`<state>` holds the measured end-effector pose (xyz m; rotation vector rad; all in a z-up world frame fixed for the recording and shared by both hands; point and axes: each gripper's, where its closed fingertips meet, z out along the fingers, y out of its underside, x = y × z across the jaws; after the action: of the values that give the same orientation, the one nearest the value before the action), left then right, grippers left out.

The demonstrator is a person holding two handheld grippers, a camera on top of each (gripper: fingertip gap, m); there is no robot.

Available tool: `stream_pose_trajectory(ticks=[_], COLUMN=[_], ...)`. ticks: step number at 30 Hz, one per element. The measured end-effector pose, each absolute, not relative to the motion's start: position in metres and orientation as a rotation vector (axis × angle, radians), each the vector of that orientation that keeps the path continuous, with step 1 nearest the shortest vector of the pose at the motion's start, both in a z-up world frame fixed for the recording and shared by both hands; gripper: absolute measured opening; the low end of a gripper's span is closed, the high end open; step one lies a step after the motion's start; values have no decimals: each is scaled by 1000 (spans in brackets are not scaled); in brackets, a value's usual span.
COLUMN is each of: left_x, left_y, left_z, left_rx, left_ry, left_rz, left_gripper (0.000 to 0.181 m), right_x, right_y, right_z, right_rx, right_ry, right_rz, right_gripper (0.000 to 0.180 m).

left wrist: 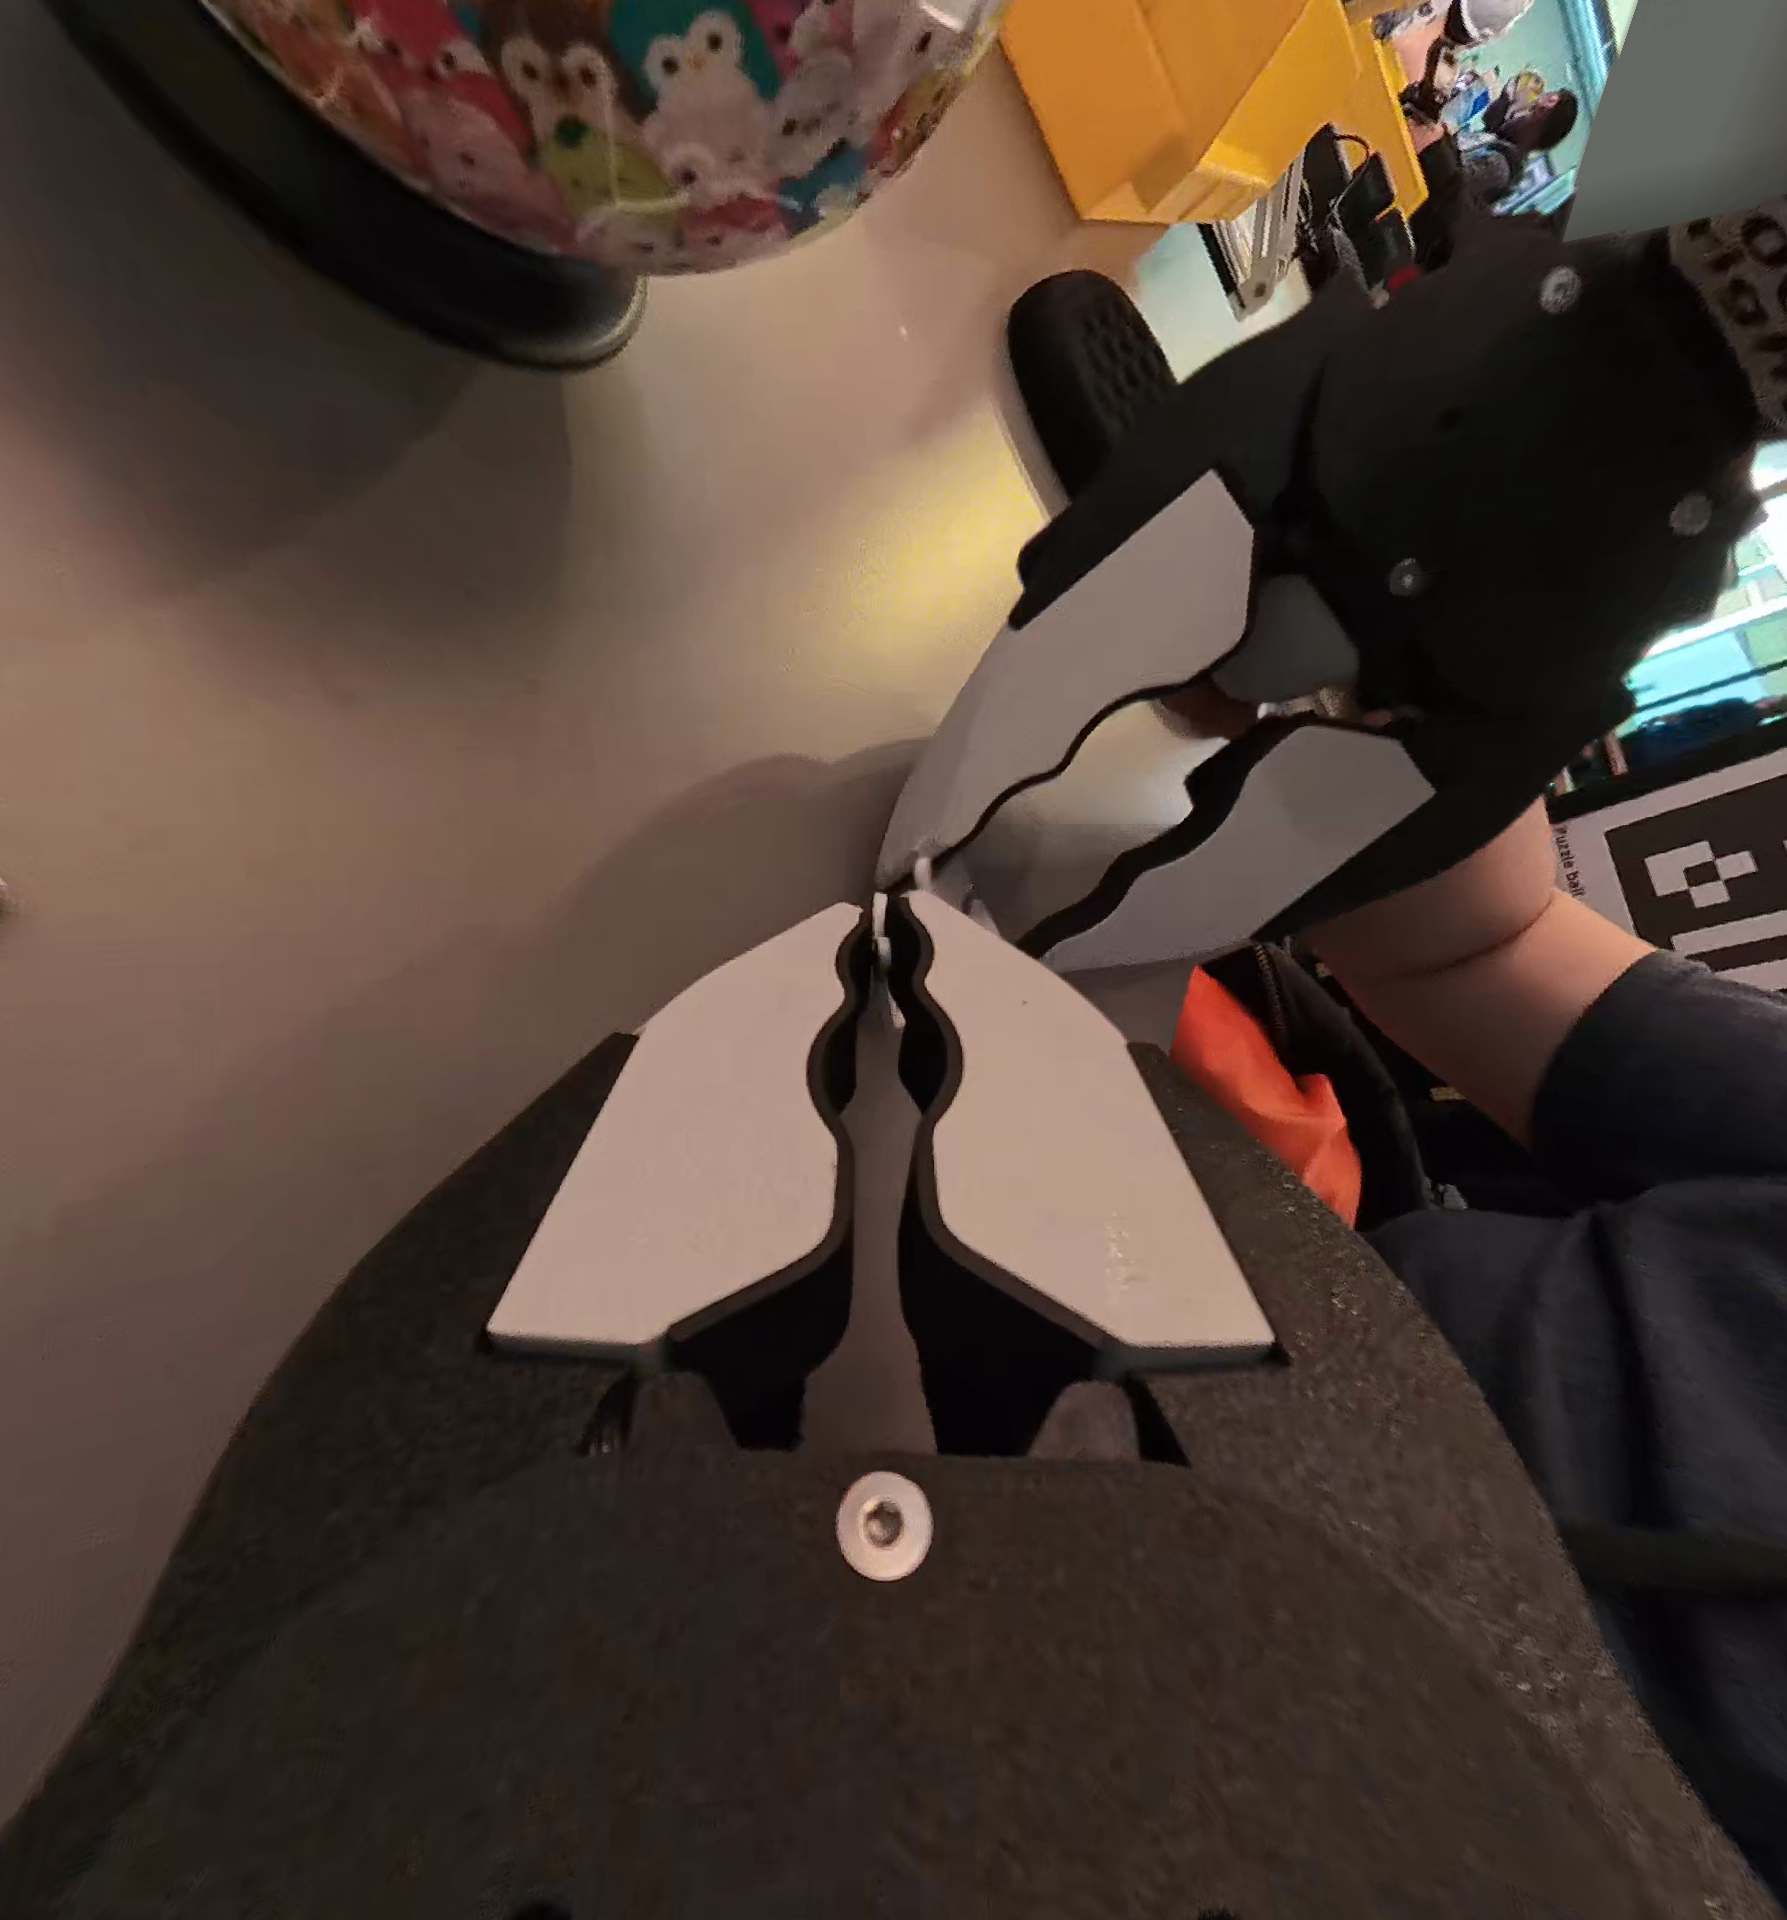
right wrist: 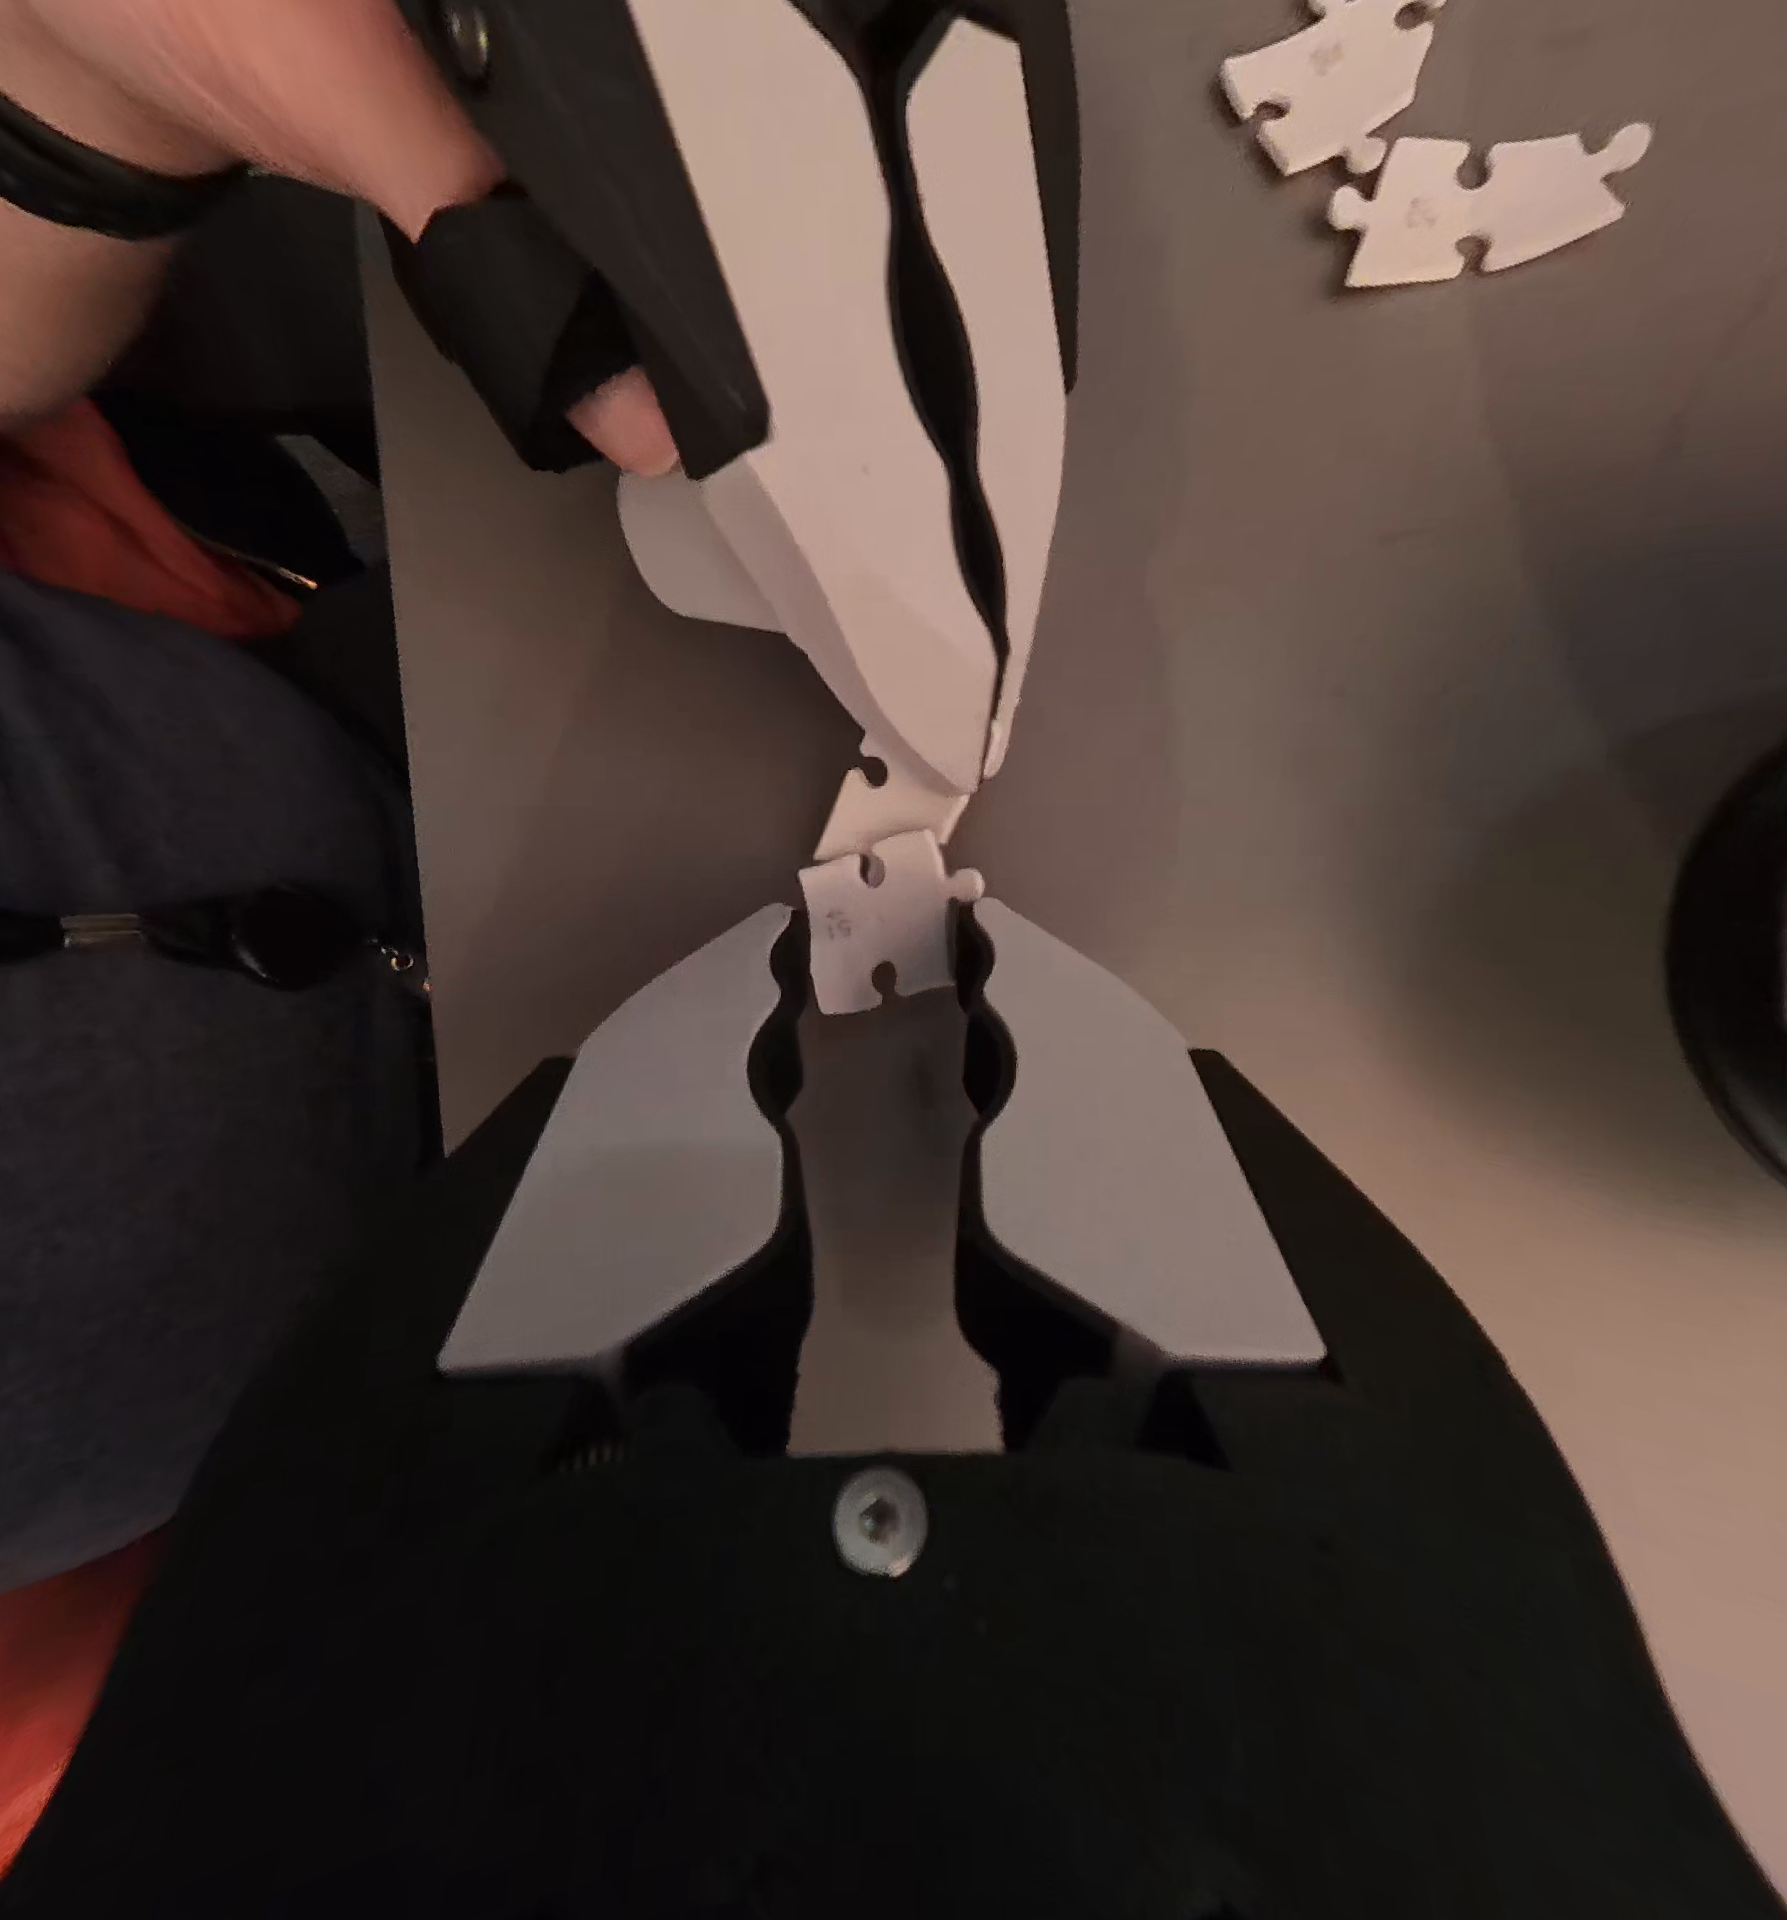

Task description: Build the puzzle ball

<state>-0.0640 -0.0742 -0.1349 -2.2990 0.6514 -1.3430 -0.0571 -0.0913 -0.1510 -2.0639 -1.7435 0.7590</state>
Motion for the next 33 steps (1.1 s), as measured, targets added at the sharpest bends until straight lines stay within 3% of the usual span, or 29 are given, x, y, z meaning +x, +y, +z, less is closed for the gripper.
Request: stream_pose_trajectory(ticks=[8, 14, 17, 21, 33], left_x=[-64, -67, -70, -69, -65], left_y=[-72, -74, -76, -75, -75], left_z=[-144, -147, -146, -144, -143], left_rx=[-2429, -2463, -2470, -2466, -2447], left_ry=[708, 689, 699, 696, 719], left_rz=[-1168, -1119, -1073, -1053, -1051], left_gripper=[3, 3, 3, 3, 3], right_x=[-59, -28, -18, -29, -36], right_y=[-88, -90, -92, -104, -105], right_z=[-143, -148, -157, -150, -149], right_rx=[-2020, -1854, -1900, -1949, -1960], right_ry=[-1666, -1807, -1848, -1814, -1793], right_rz=[806, 668, 683, 894, 889], right_gripper=[40, 30, 14, 12, 10])
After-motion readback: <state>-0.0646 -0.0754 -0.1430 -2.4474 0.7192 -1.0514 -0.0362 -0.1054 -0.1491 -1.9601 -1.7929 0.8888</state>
